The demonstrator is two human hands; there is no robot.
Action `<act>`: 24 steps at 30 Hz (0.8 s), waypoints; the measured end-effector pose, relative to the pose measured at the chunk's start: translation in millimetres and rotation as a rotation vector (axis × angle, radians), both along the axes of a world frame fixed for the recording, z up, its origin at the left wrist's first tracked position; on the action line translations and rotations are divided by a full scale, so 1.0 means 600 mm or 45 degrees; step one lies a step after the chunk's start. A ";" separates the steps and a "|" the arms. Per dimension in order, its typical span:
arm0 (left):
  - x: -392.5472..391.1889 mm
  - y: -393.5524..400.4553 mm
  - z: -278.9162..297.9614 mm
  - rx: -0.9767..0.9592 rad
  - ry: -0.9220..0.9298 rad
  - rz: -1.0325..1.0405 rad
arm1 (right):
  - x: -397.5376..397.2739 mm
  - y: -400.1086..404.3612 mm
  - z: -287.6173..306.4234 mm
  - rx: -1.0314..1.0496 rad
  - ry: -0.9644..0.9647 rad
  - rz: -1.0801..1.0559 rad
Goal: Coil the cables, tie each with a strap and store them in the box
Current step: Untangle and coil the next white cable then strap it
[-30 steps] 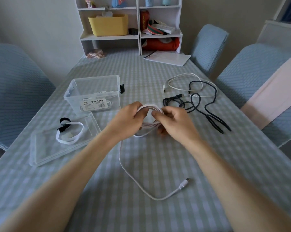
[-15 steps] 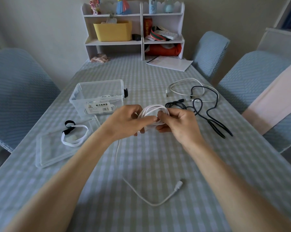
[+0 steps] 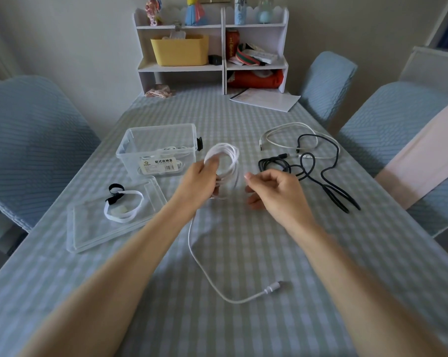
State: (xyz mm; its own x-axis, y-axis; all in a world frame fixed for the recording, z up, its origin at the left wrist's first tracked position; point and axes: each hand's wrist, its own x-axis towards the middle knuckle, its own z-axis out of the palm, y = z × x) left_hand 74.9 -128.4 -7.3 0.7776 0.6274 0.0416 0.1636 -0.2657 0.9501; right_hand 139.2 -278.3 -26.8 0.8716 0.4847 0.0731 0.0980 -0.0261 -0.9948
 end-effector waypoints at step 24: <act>-0.007 0.022 -0.007 -1.392 -0.740 0.361 | -0.002 0.041 0.010 0.347 0.812 0.380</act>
State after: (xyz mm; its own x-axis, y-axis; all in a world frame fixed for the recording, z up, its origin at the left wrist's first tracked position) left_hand 70.4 -115.2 -11.4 0.6520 0.6909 -0.3123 -0.4273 0.6751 0.6013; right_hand 137.9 -253.8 -20.7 0.6196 0.7438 -0.2507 -0.5349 0.1665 -0.8283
